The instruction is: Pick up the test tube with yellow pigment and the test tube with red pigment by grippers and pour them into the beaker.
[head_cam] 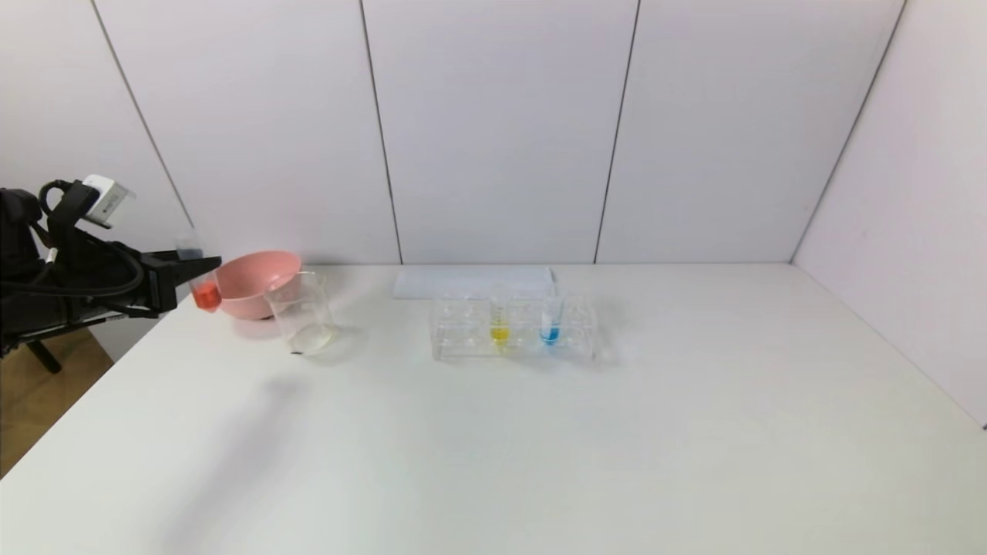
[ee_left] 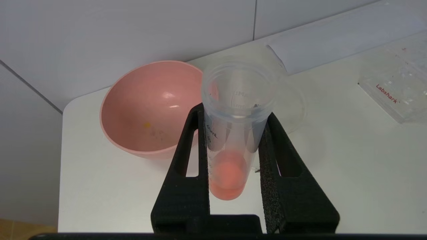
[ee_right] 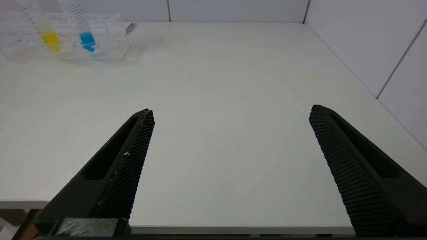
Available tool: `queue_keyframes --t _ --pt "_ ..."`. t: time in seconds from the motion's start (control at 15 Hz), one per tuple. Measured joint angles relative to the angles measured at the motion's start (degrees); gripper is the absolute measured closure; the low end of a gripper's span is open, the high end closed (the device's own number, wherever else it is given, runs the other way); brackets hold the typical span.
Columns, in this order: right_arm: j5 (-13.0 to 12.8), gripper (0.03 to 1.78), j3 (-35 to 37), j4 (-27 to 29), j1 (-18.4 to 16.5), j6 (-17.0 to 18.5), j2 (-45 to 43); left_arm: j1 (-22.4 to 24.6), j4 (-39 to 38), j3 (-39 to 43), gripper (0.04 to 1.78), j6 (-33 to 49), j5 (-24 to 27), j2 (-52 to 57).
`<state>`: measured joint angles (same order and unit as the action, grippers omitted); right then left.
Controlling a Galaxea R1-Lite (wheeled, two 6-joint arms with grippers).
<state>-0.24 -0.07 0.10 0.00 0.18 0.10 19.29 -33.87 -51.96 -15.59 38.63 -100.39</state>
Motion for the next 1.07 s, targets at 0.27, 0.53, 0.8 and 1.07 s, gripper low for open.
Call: queue_keyframes --t 0.27,0.53,0.8,1.07 --pt "0.0 0.11 0.0 0.0 0.0 0.0 0.0 0.41 9.56 -4.27 1.38 -7.53 2.63 -0.68" --pt "-0.02 0.11 -0.02 0.0 0.0 0.0 0.0 0.48 9.86 -5.34 1.38 -8.58 2.71 -1.79" --pt "0.0 0.11 -0.02 0.0 0.0 -0.02 0.0 -0.07 9.86 -6.31 1.38 -8.77 2.66 -3.06" --pt "0.0 0.11 -0.02 0.0 0.0 0.0 0.0 -0.63 10.67 -7.47 1.38 -9.81 2.73 -4.44"
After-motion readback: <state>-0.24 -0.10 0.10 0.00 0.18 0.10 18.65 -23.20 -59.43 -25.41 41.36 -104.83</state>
